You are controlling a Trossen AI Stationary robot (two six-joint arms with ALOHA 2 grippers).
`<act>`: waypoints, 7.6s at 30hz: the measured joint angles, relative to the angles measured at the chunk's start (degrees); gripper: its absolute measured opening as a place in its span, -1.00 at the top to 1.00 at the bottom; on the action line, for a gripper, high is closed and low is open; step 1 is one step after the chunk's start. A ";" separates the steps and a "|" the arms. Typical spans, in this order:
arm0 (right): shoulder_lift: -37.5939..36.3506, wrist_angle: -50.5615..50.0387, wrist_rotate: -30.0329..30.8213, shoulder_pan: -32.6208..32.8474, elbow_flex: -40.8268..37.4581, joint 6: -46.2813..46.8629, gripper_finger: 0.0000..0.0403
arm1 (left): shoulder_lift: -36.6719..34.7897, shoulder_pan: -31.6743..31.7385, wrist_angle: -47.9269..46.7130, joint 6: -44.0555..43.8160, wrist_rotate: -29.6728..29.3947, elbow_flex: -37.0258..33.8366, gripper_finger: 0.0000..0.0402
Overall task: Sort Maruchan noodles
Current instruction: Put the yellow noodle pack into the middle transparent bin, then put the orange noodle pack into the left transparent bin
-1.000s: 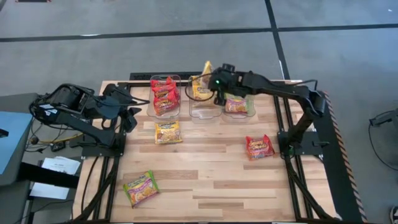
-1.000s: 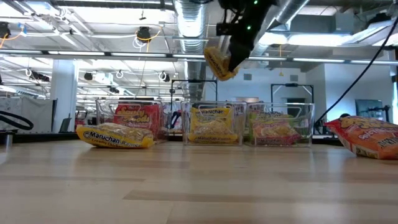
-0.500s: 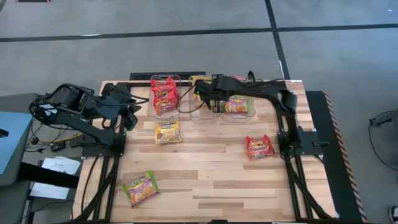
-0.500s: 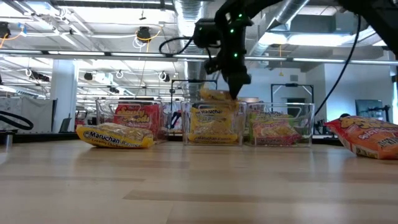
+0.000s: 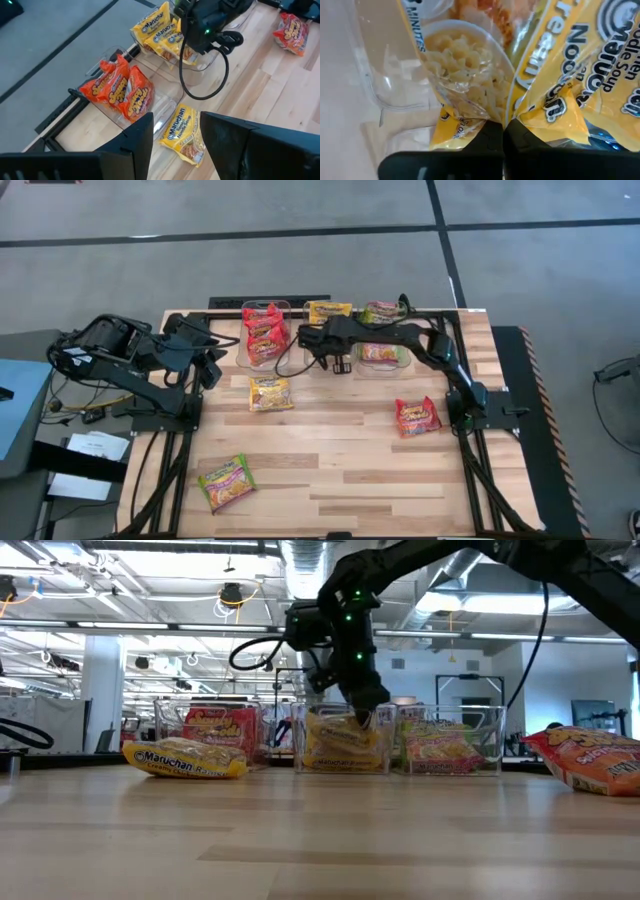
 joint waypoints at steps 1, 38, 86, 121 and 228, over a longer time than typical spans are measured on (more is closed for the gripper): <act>0.12 -0.03 -0.10 -0.09 0.20 0.10 0.95 | -0.01 0.00 0.00 0.00 0.13 0.00 0.25; -0.12 -5.10 -14.16 -3.15 10.55 6.10 0.46 | 0.00 0.00 -0.20 1.03 0.70 0.00 0.25; 9.65 -2.53 -45.37 -8.67 11.77 2.61 0.50 | -0.02 -0.02 -0.17 -0.04 -0.07 0.00 0.25; 9.37 -3.59 -45.11 -15.15 15.01 24.99 0.65 | -0.02 -0.02 -0.17 -0.07 -0.20 0.00 0.25; -48.57 0.40 -32.05 35.49 -59.94 100.47 -0.29 | -13.42 -17.70 24.36 -2.92 3.78 -33.16 0.25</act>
